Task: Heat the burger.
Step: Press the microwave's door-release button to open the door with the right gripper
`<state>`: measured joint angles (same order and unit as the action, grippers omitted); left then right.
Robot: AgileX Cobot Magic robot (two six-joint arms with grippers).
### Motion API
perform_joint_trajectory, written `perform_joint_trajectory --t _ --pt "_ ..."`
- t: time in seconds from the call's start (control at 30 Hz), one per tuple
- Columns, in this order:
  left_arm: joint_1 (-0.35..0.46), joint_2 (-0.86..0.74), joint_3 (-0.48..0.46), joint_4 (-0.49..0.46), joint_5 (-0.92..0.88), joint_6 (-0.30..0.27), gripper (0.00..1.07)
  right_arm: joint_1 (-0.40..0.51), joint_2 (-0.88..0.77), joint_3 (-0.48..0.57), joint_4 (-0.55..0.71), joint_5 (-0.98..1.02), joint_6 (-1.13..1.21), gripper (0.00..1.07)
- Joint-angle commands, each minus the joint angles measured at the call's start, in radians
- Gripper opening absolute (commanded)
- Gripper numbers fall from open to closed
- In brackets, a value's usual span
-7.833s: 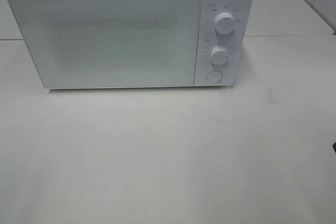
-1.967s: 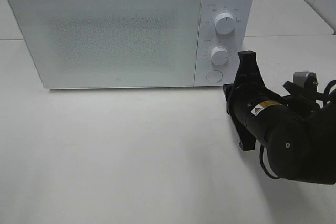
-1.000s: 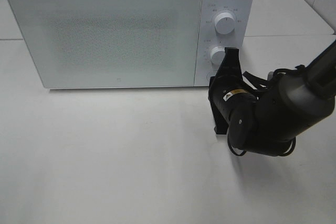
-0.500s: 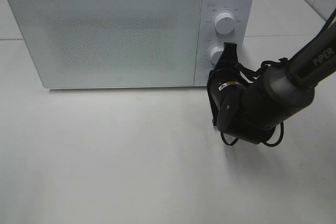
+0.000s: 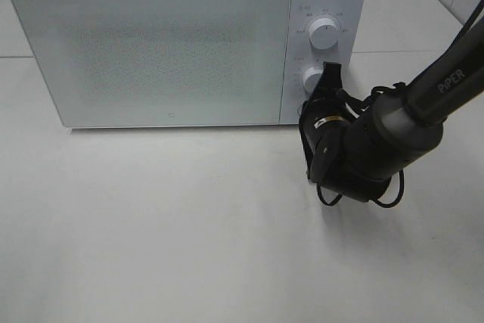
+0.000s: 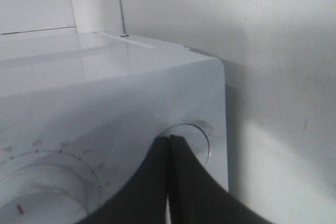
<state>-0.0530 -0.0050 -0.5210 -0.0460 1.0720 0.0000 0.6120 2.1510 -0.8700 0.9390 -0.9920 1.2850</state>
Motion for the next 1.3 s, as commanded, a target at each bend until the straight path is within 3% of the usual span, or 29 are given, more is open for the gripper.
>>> perform_joint_trajectory --t 0.03,0.53,1.3 --pt "0.002 -0.014 0.005 0.003 0.001 0.000 0.98 -0.007 0.000 -0.009 -0.012 0.000 -0.023 0.00" --pt "0.002 -0.014 0.005 0.003 0.001 0.000 0.98 -0.007 0.000 -0.048 -0.063 0.004 -0.023 0.00" --pt "0.002 -0.014 0.005 0.003 0.001 0.000 0.98 -0.025 0.052 -0.117 -0.035 -0.076 -0.040 0.00"
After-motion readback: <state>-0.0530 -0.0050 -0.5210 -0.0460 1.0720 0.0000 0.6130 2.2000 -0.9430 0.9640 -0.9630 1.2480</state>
